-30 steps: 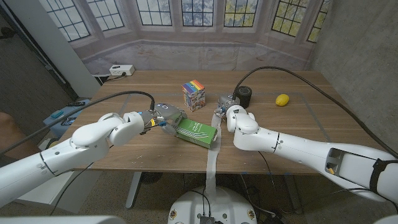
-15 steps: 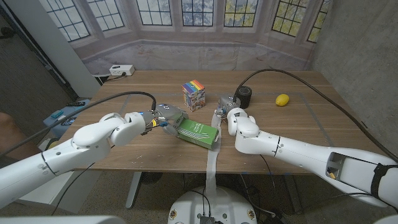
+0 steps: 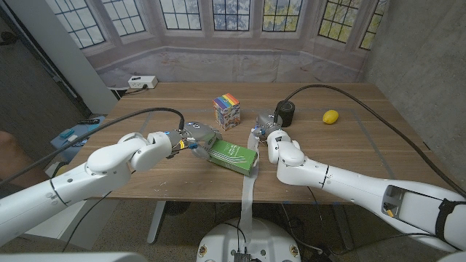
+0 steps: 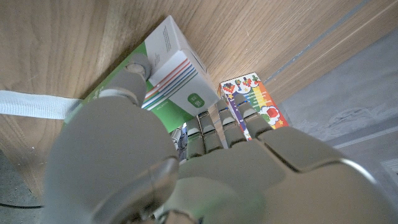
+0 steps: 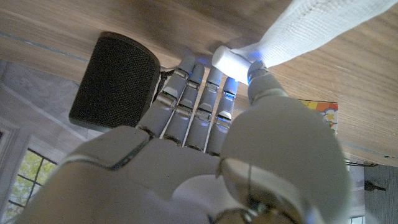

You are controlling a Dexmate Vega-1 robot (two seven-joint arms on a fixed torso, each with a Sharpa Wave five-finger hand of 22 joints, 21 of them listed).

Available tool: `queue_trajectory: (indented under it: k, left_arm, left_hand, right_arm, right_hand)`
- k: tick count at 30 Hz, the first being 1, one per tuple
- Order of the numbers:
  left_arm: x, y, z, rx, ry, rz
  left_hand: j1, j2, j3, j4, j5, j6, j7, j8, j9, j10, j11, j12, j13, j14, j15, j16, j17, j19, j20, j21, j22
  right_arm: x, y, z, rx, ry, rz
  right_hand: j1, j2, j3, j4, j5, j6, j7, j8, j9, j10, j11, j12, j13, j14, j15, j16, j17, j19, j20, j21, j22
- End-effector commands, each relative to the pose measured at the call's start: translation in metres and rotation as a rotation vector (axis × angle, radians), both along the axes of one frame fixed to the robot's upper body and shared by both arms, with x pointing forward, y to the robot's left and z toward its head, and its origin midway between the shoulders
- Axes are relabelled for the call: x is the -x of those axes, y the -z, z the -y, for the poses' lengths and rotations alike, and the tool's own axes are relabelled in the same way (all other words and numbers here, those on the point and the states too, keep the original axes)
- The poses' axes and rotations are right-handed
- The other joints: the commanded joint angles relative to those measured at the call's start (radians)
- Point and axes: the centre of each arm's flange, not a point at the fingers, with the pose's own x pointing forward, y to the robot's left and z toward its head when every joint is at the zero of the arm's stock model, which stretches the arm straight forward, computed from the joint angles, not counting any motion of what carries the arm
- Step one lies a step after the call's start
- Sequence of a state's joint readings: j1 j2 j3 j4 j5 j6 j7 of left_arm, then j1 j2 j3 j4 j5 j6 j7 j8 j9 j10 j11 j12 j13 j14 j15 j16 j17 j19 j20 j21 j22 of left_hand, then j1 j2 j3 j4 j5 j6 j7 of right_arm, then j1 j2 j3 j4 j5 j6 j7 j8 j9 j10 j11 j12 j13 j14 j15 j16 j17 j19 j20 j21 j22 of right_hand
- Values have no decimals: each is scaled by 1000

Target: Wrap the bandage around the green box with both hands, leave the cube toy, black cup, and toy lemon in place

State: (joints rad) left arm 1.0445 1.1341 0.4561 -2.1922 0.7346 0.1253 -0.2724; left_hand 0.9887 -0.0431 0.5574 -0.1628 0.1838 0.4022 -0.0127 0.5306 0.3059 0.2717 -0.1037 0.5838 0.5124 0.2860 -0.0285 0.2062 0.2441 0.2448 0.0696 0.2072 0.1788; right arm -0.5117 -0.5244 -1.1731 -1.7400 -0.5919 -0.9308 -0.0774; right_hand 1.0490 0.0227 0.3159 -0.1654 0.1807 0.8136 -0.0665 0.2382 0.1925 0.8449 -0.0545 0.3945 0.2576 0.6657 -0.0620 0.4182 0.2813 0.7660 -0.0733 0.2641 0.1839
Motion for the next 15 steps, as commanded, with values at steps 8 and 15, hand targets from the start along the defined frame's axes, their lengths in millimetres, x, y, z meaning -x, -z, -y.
queue_trajectory:
  k: [8,15]
  left_arm:
    - [-3,1,-1,7,5,-5]
    - [-6,0,-2,9,8,-4]
  left_hand:
    - [16,28,9,7,8,34,-4,31,1,5,-6,8,5,7,-7,0,5,-1,-1,-2,3]
    - [17,29,10,6,8,34,-4,33,1,4,-6,7,6,7,-7,0,6,-2,0,-2,3]
  right_arm:
    - [-3,6,-2,6,-9,38]
    - [-4,8,-1,5,-15,67]
  right_hand:
    - [23,-3,8,-5,5,36,-6,7,2,36,-11,27,11,33,-153,9,9,20,-7,11,4]
    - [37,-2,13,-6,5,74,-9,13,3,71,-24,48,19,58,-157,14,13,32,-14,16,5]
